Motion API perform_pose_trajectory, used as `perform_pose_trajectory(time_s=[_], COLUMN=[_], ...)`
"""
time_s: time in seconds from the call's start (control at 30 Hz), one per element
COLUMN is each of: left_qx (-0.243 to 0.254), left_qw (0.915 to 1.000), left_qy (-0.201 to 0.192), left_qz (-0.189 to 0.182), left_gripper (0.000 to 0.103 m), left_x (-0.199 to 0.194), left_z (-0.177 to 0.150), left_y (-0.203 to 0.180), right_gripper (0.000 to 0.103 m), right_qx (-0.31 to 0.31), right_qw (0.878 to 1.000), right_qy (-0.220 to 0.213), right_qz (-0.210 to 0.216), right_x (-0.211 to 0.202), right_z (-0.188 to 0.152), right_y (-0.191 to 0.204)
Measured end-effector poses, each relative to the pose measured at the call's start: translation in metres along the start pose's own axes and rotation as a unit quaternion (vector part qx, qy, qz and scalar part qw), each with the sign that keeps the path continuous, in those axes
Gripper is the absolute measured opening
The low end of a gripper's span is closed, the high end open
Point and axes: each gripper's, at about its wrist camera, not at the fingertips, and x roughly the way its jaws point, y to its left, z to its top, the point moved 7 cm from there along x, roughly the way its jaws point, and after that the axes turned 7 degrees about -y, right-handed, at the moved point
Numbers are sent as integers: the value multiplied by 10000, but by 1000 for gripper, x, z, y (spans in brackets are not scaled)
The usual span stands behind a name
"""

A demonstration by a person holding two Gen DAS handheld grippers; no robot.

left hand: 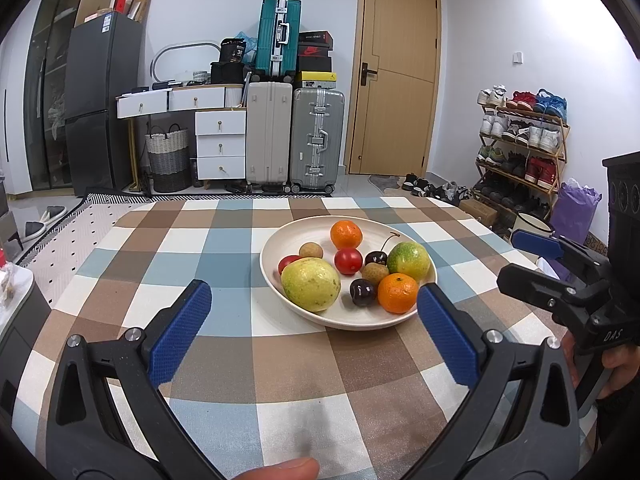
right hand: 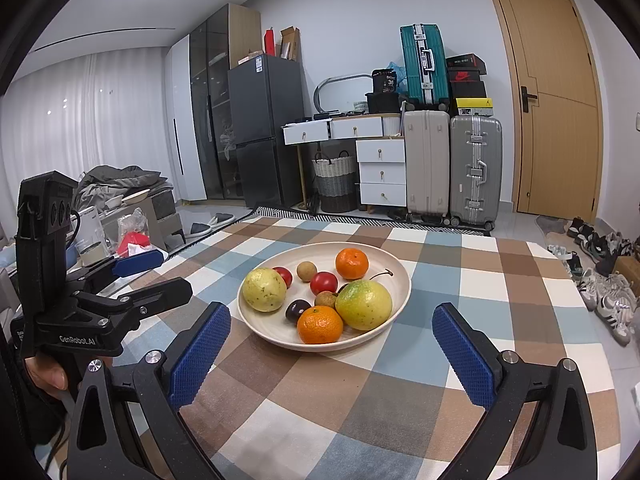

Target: Organize fruits

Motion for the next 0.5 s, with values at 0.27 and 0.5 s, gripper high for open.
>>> perform_pose_trajectory(time_s=[0.27,0.5], left_qx=[-14,35], left_qw=[10000,10000], left_qy=[1,-3], left_qz=[0,-19], left_gripper=[103,103], left_x=[0,0], left_z=[0,2], left_y=[0,-5], right_gripper=[103,103], right_qx=[6,-34], right_qw=[10000,10000], right_qy=[7,37], right_qz=[0,19], right_x=[0,1], right_z=[-1,-4], right_y=[1,5])
